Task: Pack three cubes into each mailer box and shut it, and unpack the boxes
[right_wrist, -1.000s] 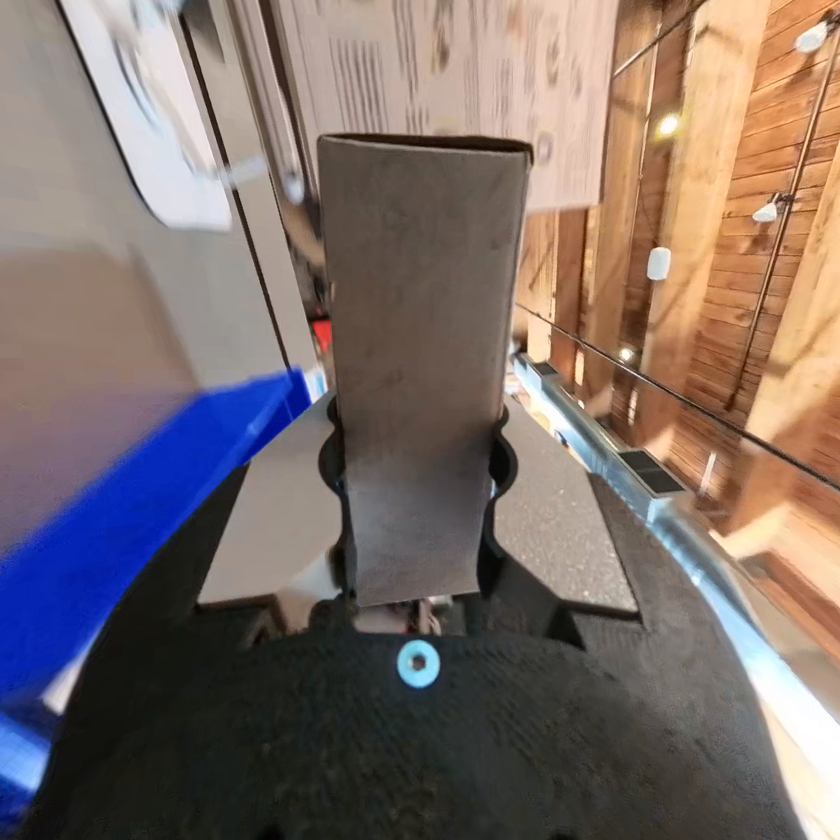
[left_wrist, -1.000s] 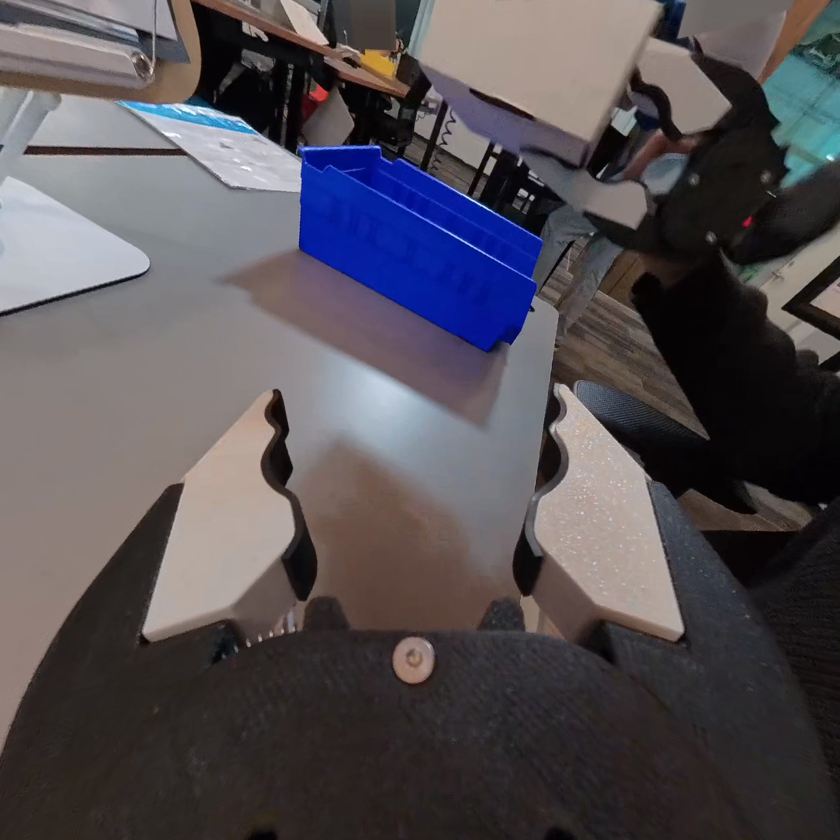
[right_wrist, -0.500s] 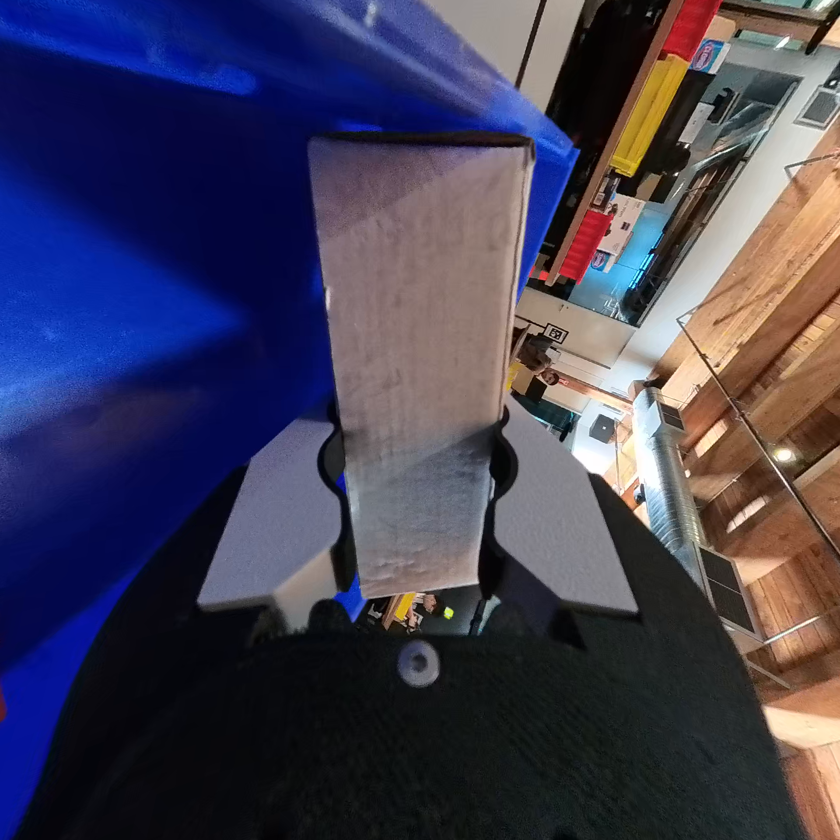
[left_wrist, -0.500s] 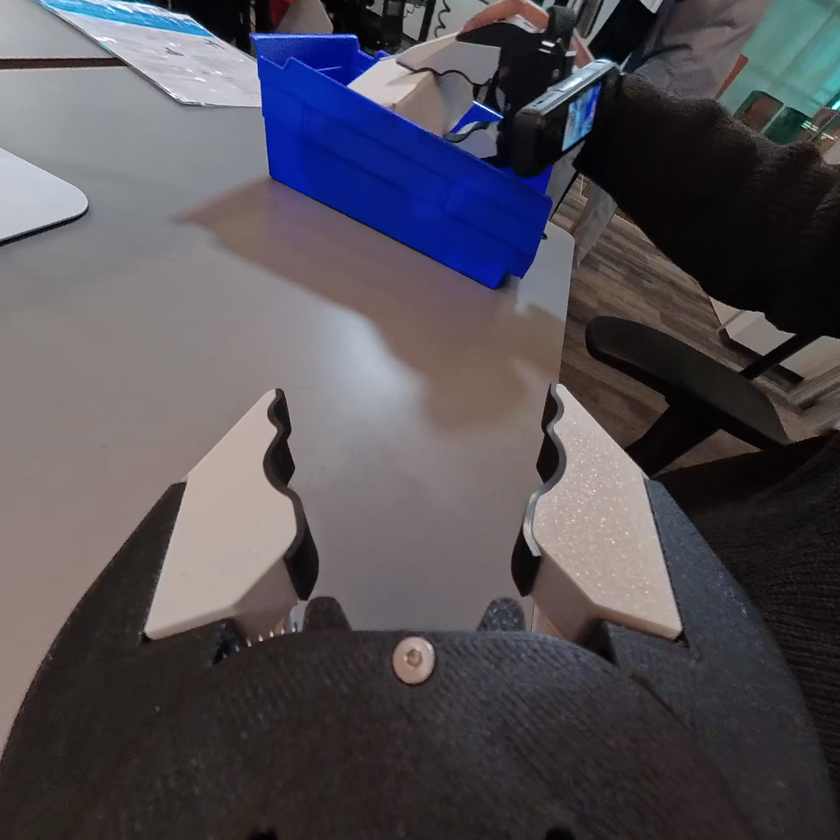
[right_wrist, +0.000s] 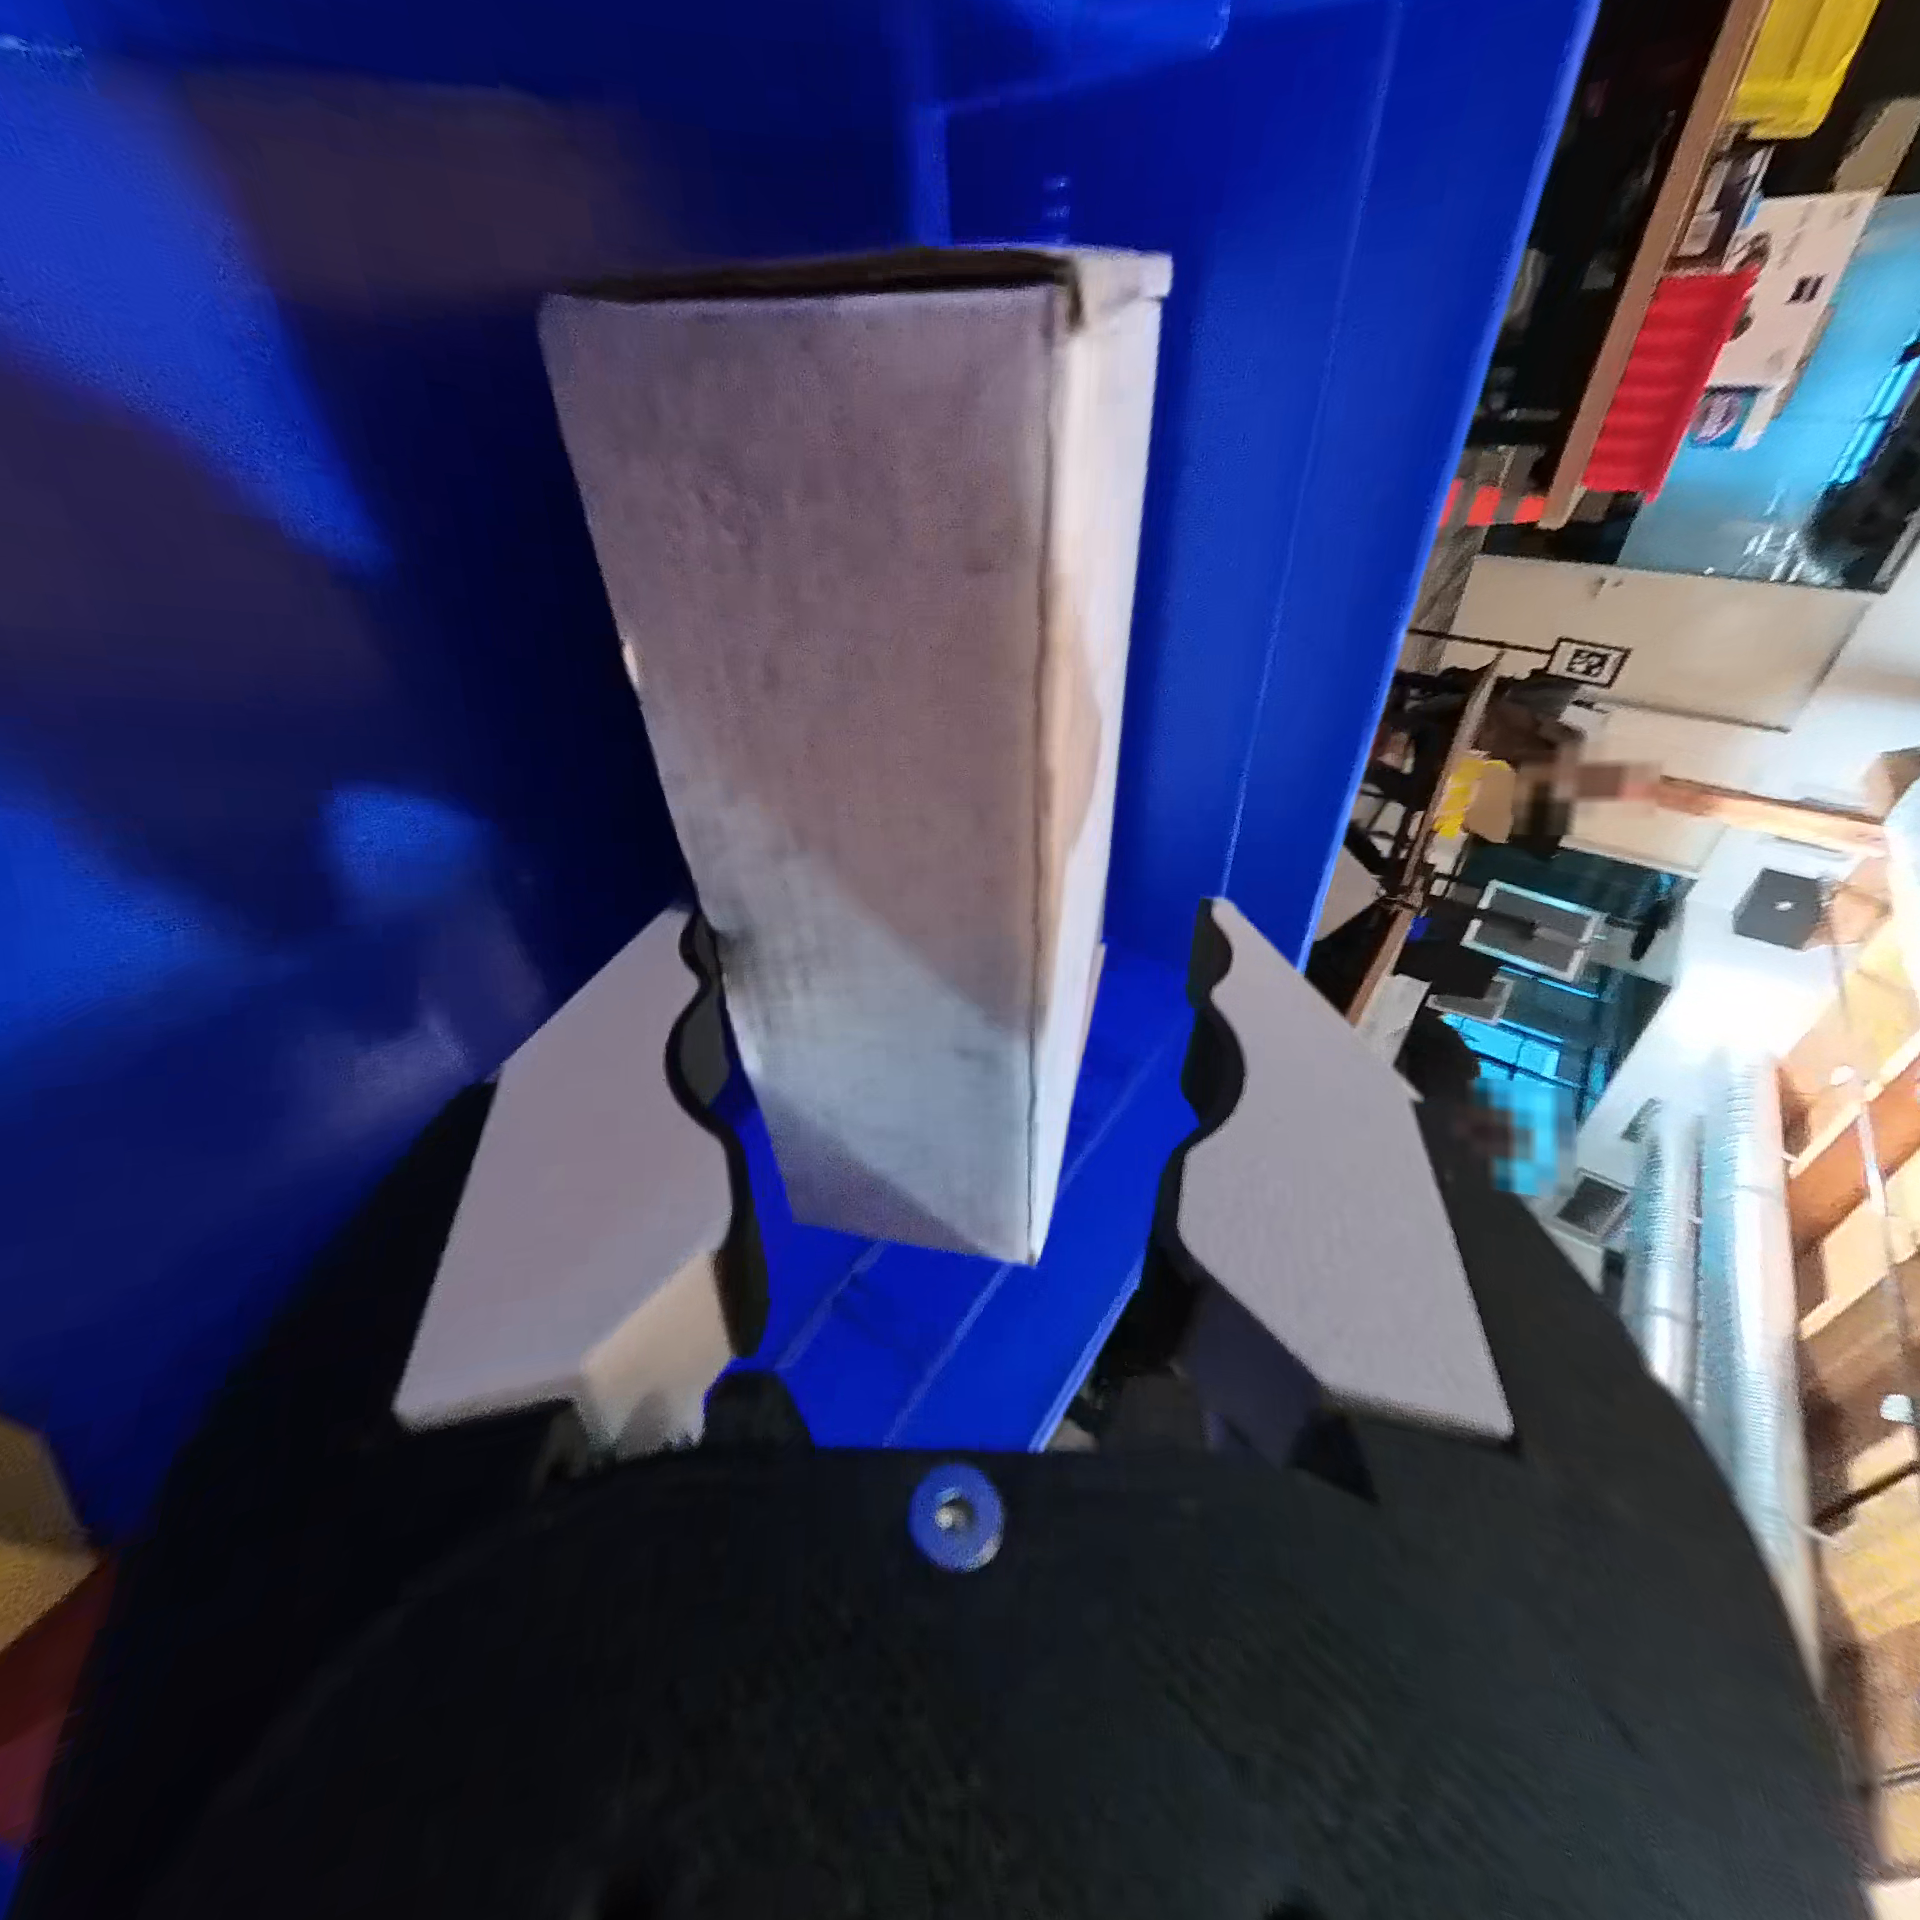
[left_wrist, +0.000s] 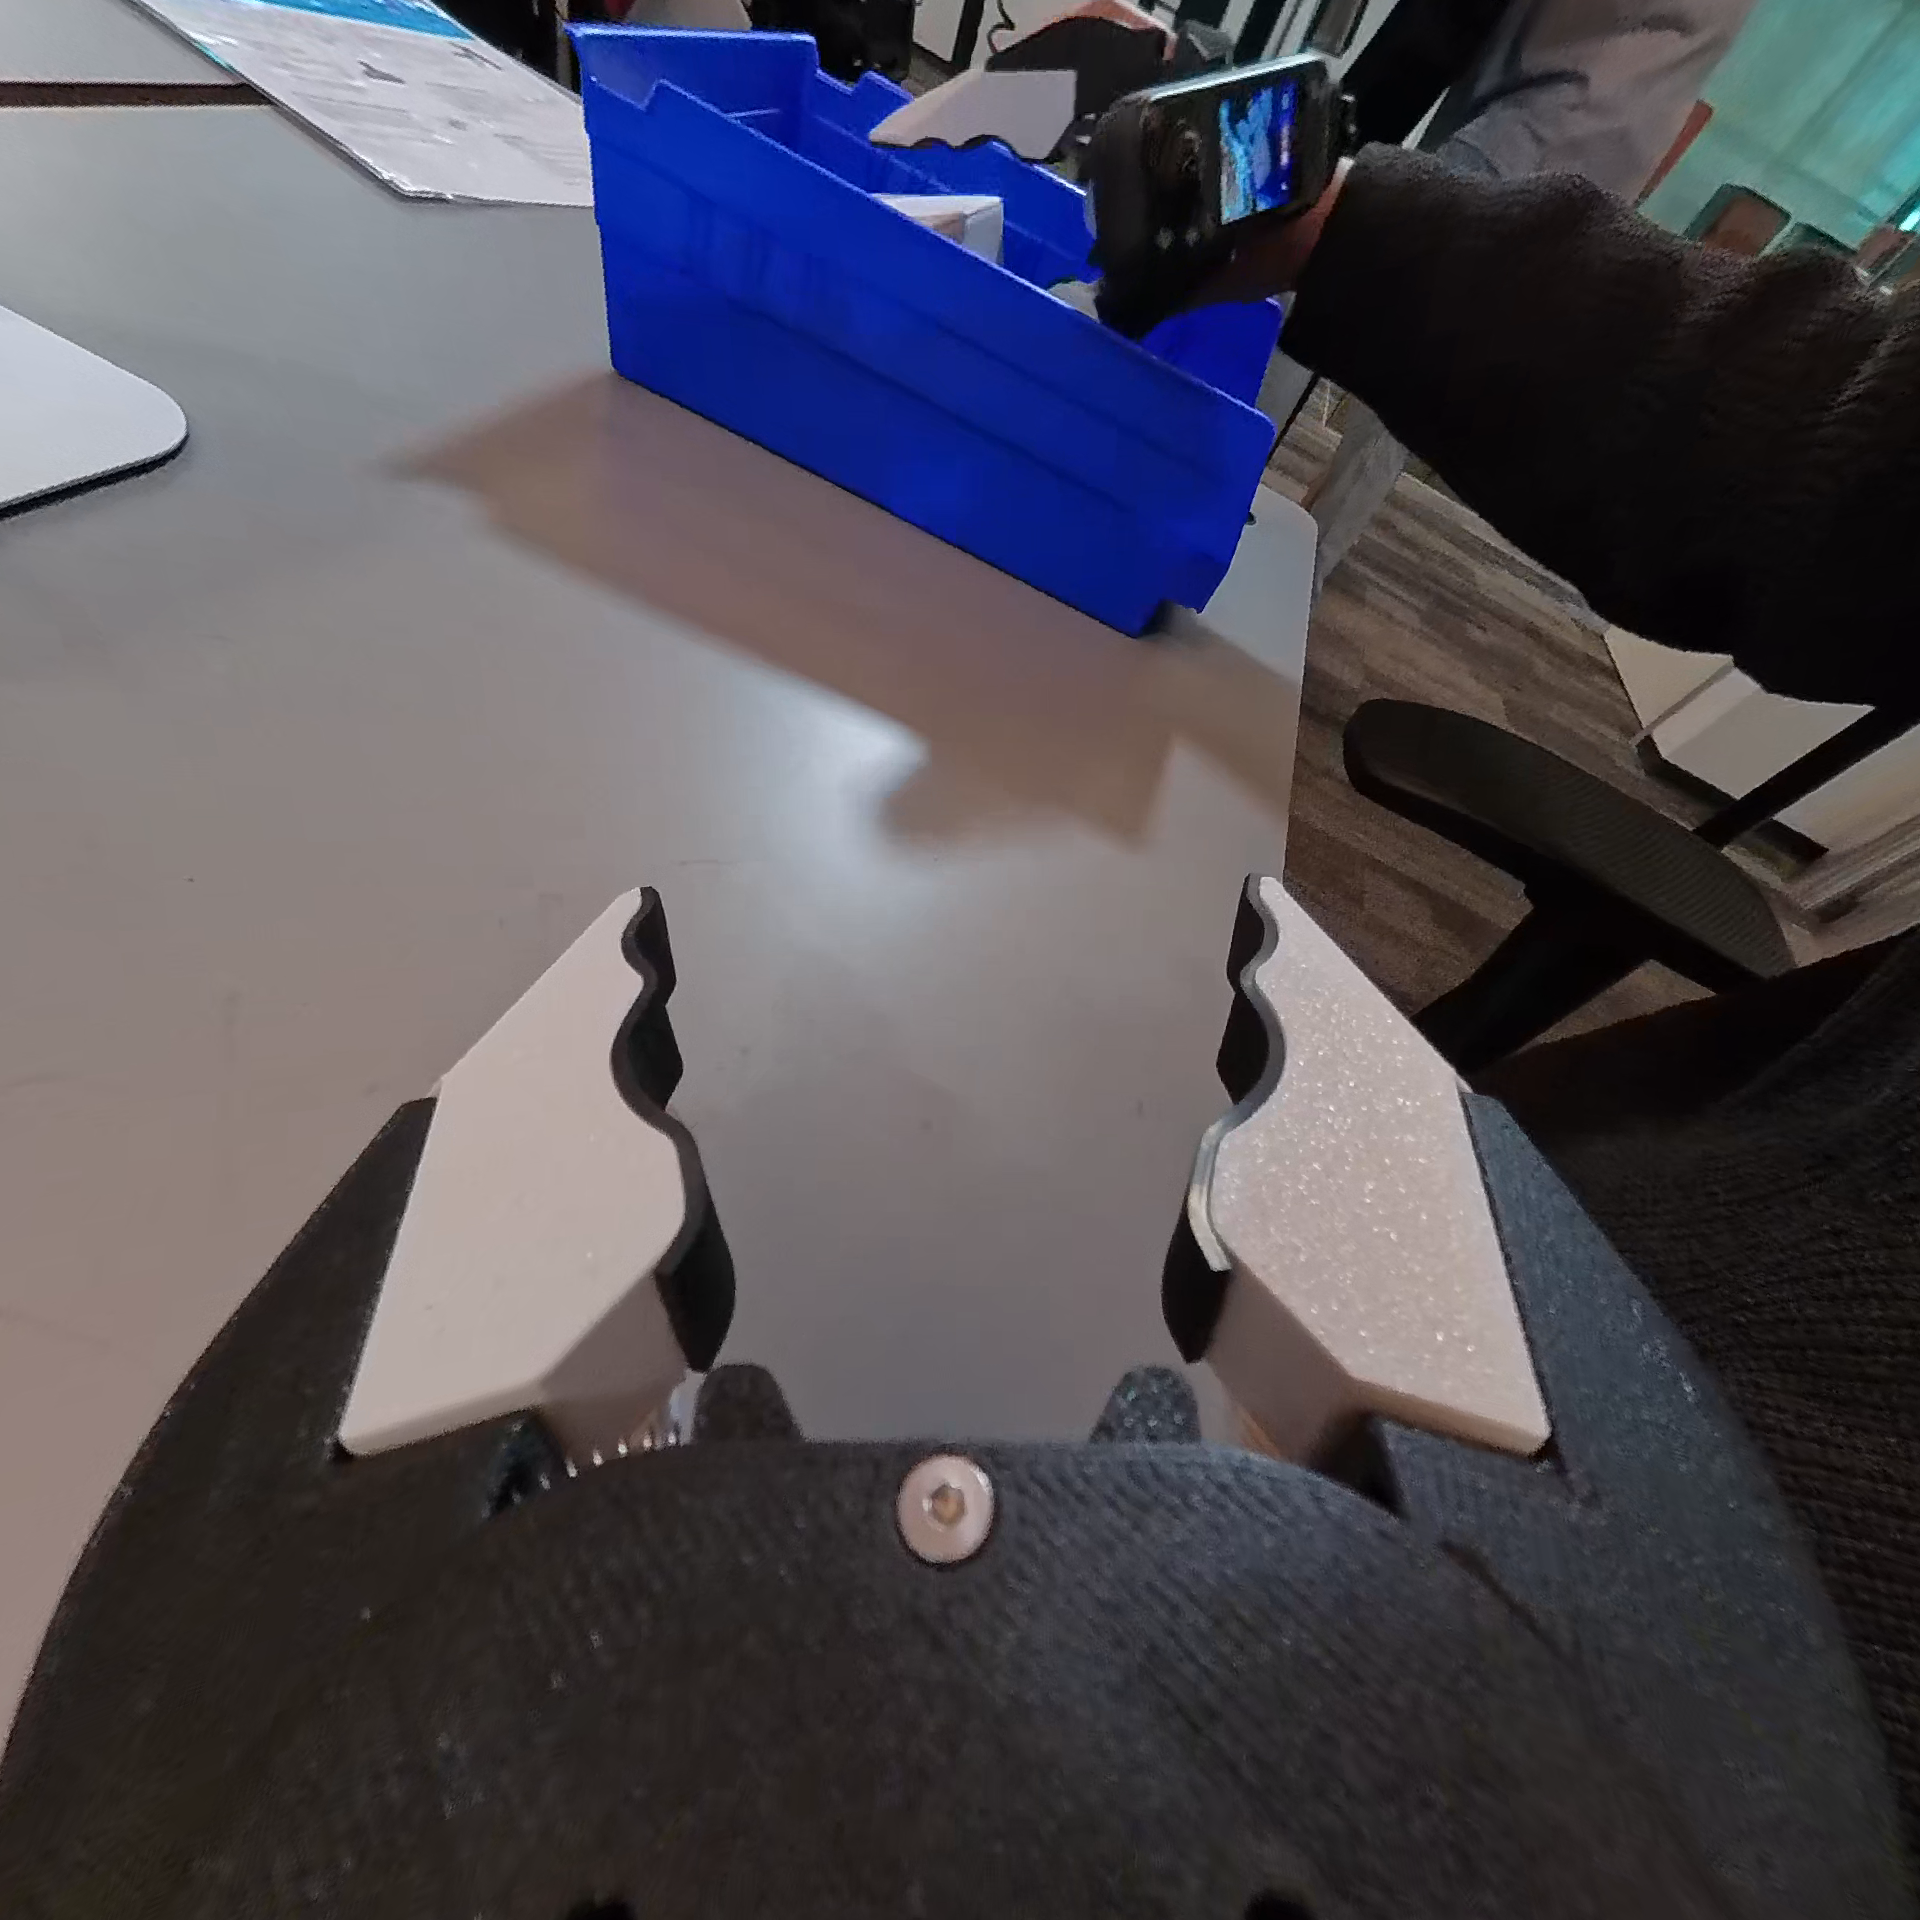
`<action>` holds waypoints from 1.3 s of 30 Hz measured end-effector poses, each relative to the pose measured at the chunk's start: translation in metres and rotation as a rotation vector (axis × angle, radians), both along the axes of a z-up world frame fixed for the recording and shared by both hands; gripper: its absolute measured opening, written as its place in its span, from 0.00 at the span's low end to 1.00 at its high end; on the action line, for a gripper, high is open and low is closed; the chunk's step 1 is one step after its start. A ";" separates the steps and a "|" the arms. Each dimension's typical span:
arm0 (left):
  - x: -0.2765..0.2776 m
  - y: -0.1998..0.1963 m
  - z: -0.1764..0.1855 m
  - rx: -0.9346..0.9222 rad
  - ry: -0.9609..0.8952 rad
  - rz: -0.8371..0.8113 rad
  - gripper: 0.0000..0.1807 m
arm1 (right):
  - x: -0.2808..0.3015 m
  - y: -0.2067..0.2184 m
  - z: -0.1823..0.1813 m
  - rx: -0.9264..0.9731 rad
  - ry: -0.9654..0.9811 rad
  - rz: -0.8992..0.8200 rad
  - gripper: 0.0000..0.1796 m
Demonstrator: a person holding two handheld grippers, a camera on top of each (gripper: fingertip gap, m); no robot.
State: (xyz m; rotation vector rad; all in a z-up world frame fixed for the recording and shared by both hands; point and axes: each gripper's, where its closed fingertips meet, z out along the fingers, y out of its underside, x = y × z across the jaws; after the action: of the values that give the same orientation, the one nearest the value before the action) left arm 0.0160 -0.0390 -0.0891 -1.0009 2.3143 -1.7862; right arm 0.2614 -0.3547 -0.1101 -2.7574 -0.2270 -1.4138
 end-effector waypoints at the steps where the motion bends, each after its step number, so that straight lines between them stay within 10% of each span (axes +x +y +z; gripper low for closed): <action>1: 0.000 0.000 0.000 -0.002 0.002 0.000 0.59 | -0.004 -0.002 0.001 0.012 0.013 -0.009 0.51; 8: -0.001 -0.004 -0.001 0.004 0.000 -0.011 0.58 | -0.040 -0.015 0.009 0.084 0.133 -0.088 0.45; 15: -0.002 -0.012 -0.003 0.022 -0.009 -0.022 0.58 | -0.082 -0.001 -0.020 0.147 0.462 -0.118 0.07; 24: 0.024 0.018 -0.025 0.296 0.049 0.185 0.40 | -0.043 0.012 -0.021 0.196 0.313 -0.175 0.09; 29: 0.039 0.066 -0.034 0.632 -0.055 0.371 0.33 | -0.059 0.016 0.040 0.360 0.209 -0.203 0.11; 34: 0.044 0.085 -0.028 0.808 -0.176 0.445 0.30 | -0.124 0.102 0.117 0.764 0.238 -0.031 0.27; 39: 0.045 0.084 -0.009 0.841 -0.277 0.488 0.24 | -0.219 0.217 0.114 0.954 0.589 0.165 0.38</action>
State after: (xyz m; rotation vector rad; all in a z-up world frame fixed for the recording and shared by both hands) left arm 0.0606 0.0447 -0.0983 -0.9447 2.0585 -0.6126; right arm 0.0426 -0.1378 0.0037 -2.1115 0.1947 -0.4118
